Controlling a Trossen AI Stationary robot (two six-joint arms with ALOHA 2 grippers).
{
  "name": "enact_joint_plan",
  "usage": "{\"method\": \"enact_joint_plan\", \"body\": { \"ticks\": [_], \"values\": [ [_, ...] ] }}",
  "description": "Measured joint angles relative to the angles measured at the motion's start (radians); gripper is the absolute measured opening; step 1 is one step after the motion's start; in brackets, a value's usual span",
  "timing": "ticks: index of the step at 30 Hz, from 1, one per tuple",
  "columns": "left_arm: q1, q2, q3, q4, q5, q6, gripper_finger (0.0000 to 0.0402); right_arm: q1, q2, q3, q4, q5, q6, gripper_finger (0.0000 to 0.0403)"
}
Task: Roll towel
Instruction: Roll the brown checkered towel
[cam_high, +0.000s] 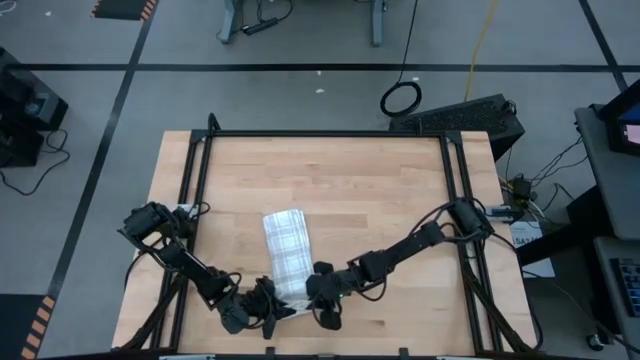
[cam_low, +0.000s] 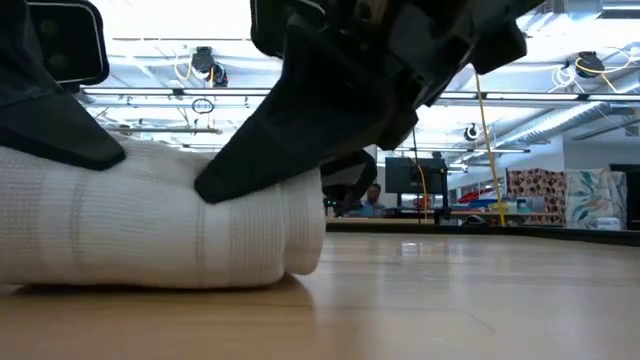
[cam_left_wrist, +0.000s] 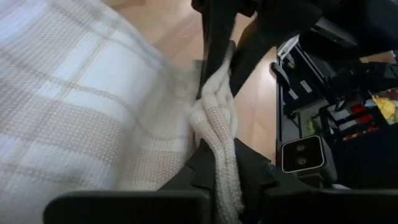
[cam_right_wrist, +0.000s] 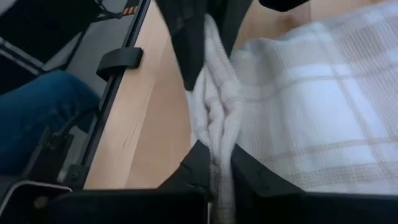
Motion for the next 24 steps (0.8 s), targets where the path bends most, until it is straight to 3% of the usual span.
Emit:
{"method": "enact_joint_plan", "body": {
  "ticks": [3, 9, 13, 18, 24],
  "values": [
    [-0.003, 0.000, 0.000, 0.000, 0.000, 0.024, 0.0055, -0.018, 0.002, 0.000, 0.009, -0.022, 0.043, 0.0022],
    [-0.035, -0.021, 0.000, -0.032, 0.018, 0.099, 0.0133, -0.093, 0.003, 0.000, 0.031, -0.209, 0.085, 0.0007],
    [-0.064, -0.087, 0.000, -0.136, 0.018, 0.102, 0.0181, -0.137, 0.003, 0.000, 0.033, -0.287, 0.125, 0.0007],
    [-0.104, -0.215, 0.000, -0.316, 0.011, 0.125, 0.0197, -0.176, 0.003, 0.000, 0.032, -0.315, 0.173, 0.0007],
    [-0.162, -0.220, 0.069, -0.320, -0.211, 0.472, 0.0198, -0.214, 0.009, 0.000, 0.023, -0.315, 0.232, 0.0006]
  ]
}}
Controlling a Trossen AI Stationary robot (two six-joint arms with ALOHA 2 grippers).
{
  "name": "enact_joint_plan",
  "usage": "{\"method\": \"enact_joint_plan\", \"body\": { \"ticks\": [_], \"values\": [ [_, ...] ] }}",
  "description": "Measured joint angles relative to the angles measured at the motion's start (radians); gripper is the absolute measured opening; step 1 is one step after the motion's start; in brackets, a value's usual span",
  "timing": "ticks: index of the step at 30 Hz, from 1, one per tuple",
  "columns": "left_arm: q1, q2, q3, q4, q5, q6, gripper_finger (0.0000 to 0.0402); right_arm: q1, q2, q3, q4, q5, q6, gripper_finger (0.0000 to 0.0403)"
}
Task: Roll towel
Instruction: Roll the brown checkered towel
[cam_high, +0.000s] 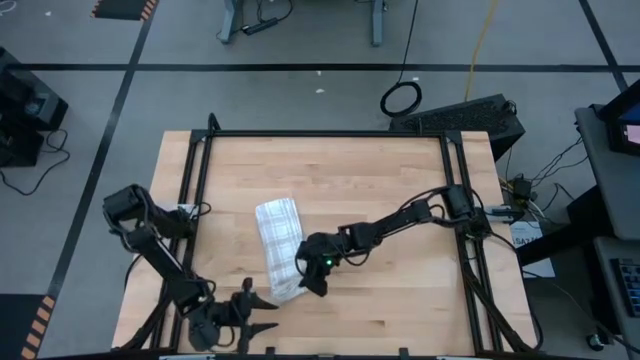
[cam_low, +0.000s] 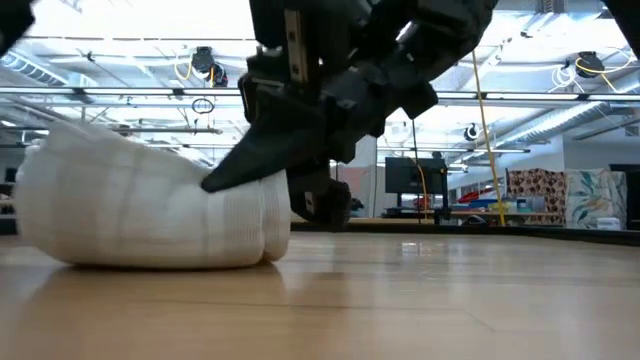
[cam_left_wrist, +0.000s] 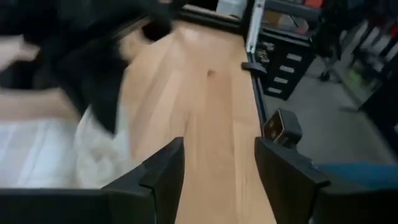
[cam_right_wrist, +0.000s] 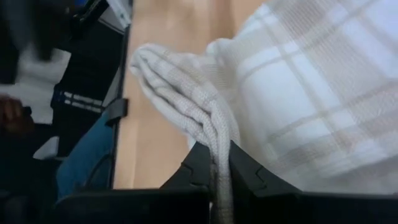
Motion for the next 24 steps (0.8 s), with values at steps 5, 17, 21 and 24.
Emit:
{"method": "enact_joint_plan", "body": {
  "ticks": [5, 17, 21, 24],
  "values": [
    [0.001, 0.078, 0.059, -0.001, -0.077, 0.224, 0.0198, -0.008, 0.005, 0.000, 0.000, -0.014, 0.049, 0.0007],
    [0.007, 0.171, 0.085, -0.206, -0.282, 0.145, 0.0248, 0.016, 0.007, 0.000, 0.013, 0.010, 0.111, 0.0010],
    [0.029, 0.171, 0.084, -0.263, -0.148, 0.069, 0.0290, 0.018, 0.006, 0.000, 0.022, 0.030, 0.120, 0.0010],
    [0.049, 0.171, 0.082, -0.269, -0.104, 0.067, 0.0301, 0.020, 0.006, 0.000, 0.029, 0.036, 0.120, 0.0010]
  ]
}}
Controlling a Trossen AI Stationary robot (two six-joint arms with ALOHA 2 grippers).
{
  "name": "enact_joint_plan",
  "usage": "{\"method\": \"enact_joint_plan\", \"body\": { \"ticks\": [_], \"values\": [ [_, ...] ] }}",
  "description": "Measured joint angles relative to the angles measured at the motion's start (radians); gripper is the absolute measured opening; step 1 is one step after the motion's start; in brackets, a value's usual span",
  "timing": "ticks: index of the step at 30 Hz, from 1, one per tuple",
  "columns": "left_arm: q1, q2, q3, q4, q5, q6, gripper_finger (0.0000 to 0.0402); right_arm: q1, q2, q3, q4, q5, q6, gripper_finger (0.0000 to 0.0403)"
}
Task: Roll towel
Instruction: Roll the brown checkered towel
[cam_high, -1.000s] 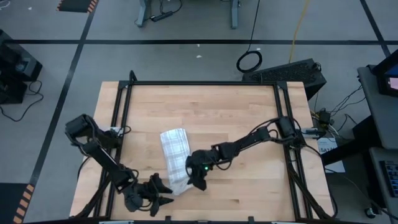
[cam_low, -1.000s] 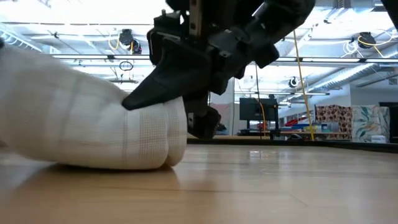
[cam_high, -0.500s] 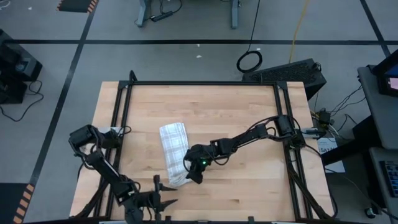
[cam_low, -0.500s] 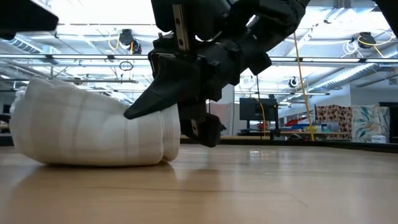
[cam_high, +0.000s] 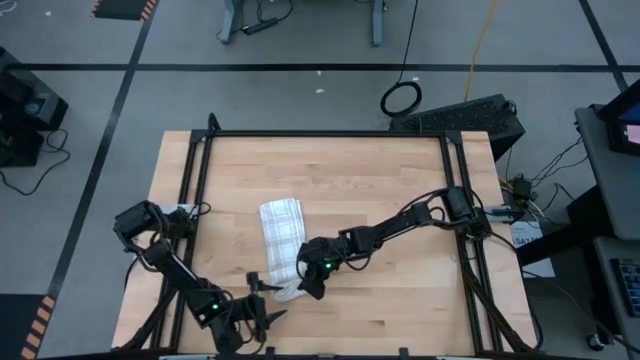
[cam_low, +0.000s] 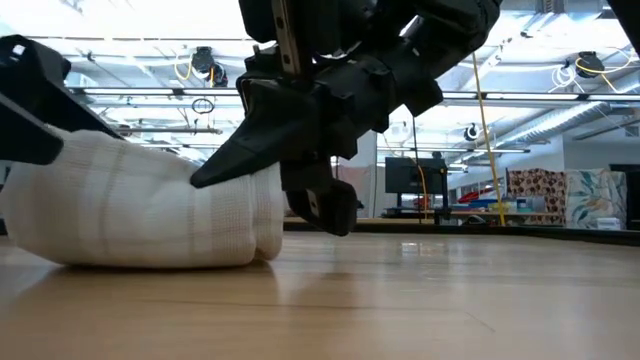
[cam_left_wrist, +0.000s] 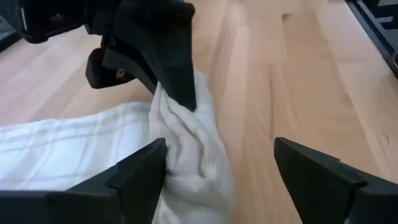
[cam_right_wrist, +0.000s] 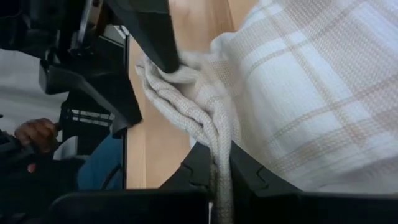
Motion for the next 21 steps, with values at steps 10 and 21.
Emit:
{"method": "enact_joint_plan", "body": {
  "ticks": [10, 21],
  "values": [
    [0.071, 0.000, 0.000, -0.055, 0.069, -0.069, 0.0193, 0.033, 0.000, 0.000, 0.003, 0.030, -0.007, 0.0011],
    [0.030, 0.000, 0.040, 0.073, 0.200, -0.241, 0.0029, 0.127, -0.006, 0.001, 0.041, 0.029, 0.051, 0.0015]
  ]
}}
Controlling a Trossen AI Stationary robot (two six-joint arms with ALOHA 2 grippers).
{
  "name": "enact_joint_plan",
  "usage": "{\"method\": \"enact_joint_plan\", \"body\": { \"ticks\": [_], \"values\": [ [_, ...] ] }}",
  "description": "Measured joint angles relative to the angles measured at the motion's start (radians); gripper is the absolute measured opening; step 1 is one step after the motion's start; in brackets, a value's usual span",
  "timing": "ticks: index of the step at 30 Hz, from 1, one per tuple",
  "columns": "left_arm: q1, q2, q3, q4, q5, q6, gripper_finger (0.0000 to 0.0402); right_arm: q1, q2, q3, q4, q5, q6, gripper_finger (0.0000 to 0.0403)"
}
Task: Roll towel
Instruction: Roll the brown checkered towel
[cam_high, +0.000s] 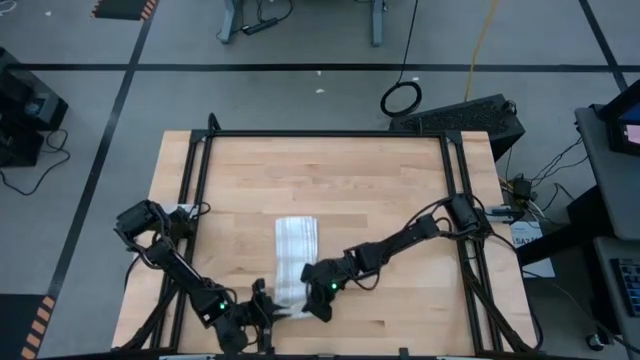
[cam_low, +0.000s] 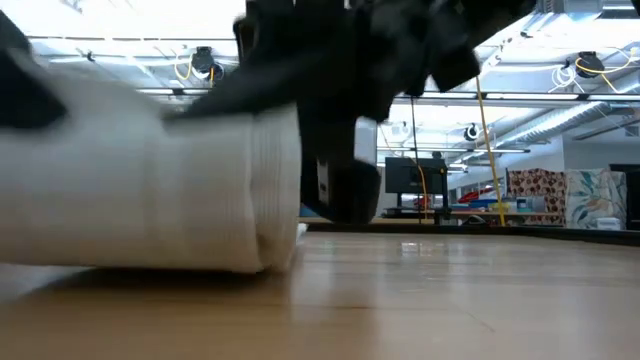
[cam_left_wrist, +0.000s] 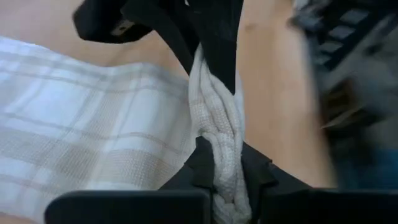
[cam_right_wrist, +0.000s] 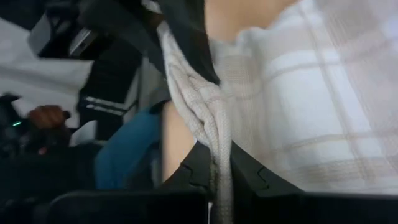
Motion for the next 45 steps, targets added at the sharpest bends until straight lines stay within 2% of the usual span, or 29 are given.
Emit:
{"method": "enact_joint_plan", "body": {
  "ticks": [6, 12, 15, 20, 24, 28, 36, 39, 45],
  "values": [
    [-0.020, -0.001, 0.046, 0.044, 0.060, -0.164, 0.0035, 0.078, -0.005, 0.000, 0.110, 0.012, -0.046, 0.0048],
    [0.002, -0.002, 0.023, 0.036, 0.102, -0.199, 0.0032, 0.139, -0.051, -0.002, 0.052, 0.131, -0.340, 0.0113],
    [0.023, -0.002, -0.001, 0.053, 0.127, -0.239, 0.0032, 0.176, -0.087, -0.002, -0.015, 0.264, -0.544, 0.0149],
    [0.053, -0.030, -0.062, 0.182, 0.216, -0.253, 0.0032, 0.272, -0.097, -0.002, -0.048, 0.586, -0.937, 0.0209],
    [0.073, -0.096, -0.104, 0.231, 0.236, -0.254, 0.0031, 0.344, -0.093, -0.002, -0.044, 0.814, -1.145, 0.0252],
    [0.104, -0.162, -0.162, 0.250, 0.252, -0.294, 0.0031, 0.386, -0.093, -0.002, -0.039, 0.926, -1.285, 0.0272],
    [0.179, -0.177, -0.314, 0.429, 0.376, -0.436, 0.0031, 0.355, -0.029, -0.001, 0.006, 0.911, -1.399, 0.0266],
    [0.187, -0.177, -0.354, 0.512, 0.380, -0.461, 0.0031, 0.332, 0.003, -0.001, 0.053, 0.906, -1.410, 0.0270],
    [0.203, -0.177, -0.371, 0.530, 0.438, -0.523, 0.0031, 0.283, 0.025, -0.001, 0.115, 0.917, -1.461, 0.0278]
  ]
}}
